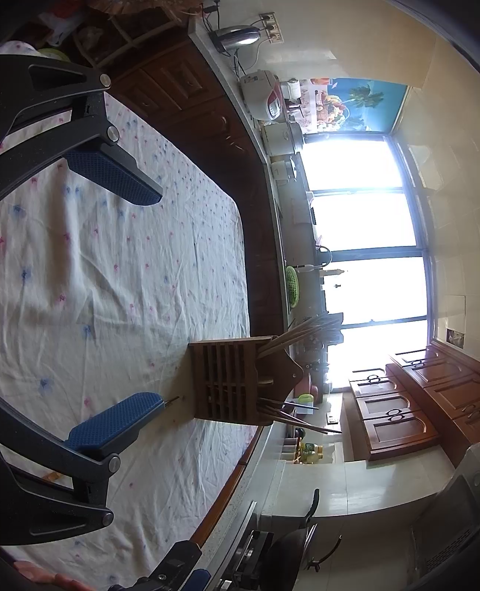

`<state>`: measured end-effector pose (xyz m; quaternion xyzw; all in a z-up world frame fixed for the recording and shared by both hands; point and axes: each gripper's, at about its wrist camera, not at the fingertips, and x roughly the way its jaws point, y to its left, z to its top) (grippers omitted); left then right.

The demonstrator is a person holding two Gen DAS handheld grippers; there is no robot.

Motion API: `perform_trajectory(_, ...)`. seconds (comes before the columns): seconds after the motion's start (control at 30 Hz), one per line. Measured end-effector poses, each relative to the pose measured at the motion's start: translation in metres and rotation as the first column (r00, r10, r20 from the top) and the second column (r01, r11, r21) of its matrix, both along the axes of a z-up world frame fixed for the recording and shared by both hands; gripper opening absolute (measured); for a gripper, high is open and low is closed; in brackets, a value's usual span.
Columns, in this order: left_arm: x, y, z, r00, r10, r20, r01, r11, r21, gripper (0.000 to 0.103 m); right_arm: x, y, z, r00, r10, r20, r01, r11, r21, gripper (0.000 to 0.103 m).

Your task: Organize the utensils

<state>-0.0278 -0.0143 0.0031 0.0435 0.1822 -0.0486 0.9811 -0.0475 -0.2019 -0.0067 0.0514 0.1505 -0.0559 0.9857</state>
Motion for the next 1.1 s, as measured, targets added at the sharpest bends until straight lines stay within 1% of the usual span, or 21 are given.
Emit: perform_trajectory(1.1, 0.0045, -0.0031, -0.0016, 1.0, -0.004, -0.012, 0.004, 1.0, -0.005, 0.102, 0.0069, 0.0023, 0.0027, 1.0, 0.009, -0.005, -0.009, 1.0, 0.001, 0.103)
